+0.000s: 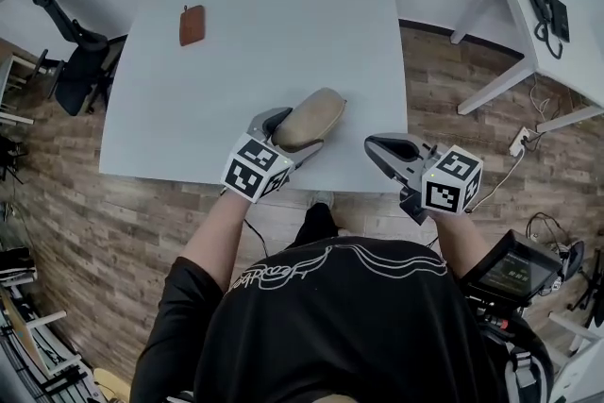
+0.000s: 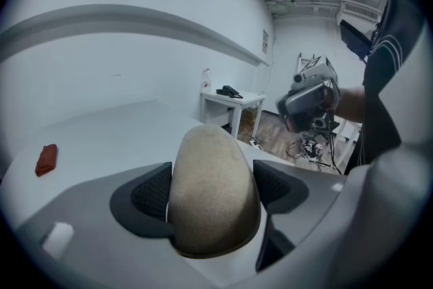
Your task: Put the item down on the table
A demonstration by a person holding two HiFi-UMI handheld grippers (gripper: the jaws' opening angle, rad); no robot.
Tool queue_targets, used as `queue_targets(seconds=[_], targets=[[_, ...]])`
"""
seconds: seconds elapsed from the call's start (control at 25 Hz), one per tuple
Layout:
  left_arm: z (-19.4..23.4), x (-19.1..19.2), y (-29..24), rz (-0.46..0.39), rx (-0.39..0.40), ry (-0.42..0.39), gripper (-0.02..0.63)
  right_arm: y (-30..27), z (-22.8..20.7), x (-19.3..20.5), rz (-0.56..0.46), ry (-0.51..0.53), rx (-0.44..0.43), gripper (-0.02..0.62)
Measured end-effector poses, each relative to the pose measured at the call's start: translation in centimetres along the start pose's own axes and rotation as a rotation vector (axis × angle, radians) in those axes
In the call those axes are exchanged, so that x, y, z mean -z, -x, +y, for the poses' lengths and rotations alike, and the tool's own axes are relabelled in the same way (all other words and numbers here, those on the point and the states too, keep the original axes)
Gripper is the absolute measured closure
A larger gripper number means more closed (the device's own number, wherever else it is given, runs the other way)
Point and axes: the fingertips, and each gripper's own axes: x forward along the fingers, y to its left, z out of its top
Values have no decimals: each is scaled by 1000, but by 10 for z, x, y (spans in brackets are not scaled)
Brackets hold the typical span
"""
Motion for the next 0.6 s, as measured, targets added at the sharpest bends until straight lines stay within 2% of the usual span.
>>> queue_targets(seconds=[0.12,0.2,0.32,0.6], targets=[[11,12,-12,41,-6,-35,224,-1,-1,1,6,-11,8,584],[16,18,-19,55,-7,-30,224,0,-3,2,10,-20,14,584],[20,22,-26,55,0,6,224,2,-4,3,9,-32,24,584],[29,33,-34,61,-3,-19,222,2,-6,0,6,-48,38,584]])
